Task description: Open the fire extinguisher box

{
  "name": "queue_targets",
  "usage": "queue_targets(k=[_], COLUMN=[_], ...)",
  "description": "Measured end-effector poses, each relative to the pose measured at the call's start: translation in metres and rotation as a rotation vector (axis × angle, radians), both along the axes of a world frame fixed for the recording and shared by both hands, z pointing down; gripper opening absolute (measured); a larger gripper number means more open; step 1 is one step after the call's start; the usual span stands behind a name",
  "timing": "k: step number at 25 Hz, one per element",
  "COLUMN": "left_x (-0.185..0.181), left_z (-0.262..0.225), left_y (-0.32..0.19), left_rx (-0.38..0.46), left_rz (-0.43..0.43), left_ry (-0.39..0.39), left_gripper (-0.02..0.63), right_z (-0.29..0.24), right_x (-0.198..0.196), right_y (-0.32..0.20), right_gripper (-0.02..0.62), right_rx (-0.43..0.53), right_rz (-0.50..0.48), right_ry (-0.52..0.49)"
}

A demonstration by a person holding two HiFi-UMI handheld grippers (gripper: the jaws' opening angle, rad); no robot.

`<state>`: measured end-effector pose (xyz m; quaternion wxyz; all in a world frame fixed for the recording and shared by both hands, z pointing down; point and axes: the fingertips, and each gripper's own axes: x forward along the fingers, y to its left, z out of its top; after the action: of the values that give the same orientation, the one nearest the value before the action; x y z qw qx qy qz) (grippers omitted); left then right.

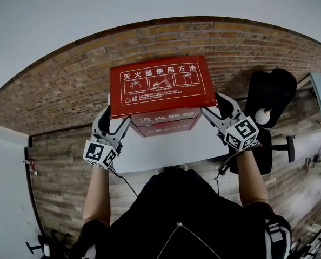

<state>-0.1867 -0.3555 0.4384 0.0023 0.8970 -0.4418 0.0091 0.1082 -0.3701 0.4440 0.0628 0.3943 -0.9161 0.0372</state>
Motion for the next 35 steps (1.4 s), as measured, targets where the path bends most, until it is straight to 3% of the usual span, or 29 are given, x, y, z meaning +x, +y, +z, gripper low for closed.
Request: queue_targets(k=[6, 10, 15, 22, 26, 29, 35], left_x=[-0.002, -0.002, -0.002, -0.008, -0.011, -0.011, -0.015], left_z=[-0.002, -0.019, -0.064, -0.123, -0.136, -0.142, -0.144], left_y=[0.001, 0.002, -0.011, -0.07, -0.105, -0.128, -0.171], left_rx=[0.0, 0.013, 0.12, 0.222, 0.239, 0.233, 0.186], left_rz=[-0.012, -0.01, -0.014, -0.037, -0.06, -0.08, -0.104], left_ry=[-0.003, 0.038, -0.012, -0.038, -0.037, -0.024, -0.019], left_gripper=[0.371, 0.371, 0.37, 0.368, 0.368, 0.368, 0.368], right_z=[-0.002, -0.018, -0.072, -0.137, -0.151, -0.157, -0.158], right_x=[0.001, 0.001, -0.002, -0.004, -0.006, -0.008, -0.015], right_y=[0.0, 0.001, -0.013, -0.076, -0.121, -0.146, -0.188], right_gripper=[0.281, 0.281, 0.281, 0.281, 0.281, 0.281, 0.281], right_rx=[0.004, 0.011, 0.102, 0.218, 0.213, 0.203, 0.194], right_rz=[0.017, 0.008, -0.057, -0.064, 0.001, 0.025, 0.075], right_ry=[0.001, -0.05, -0.097, -0.125, -0.144, -0.164, -0.108])
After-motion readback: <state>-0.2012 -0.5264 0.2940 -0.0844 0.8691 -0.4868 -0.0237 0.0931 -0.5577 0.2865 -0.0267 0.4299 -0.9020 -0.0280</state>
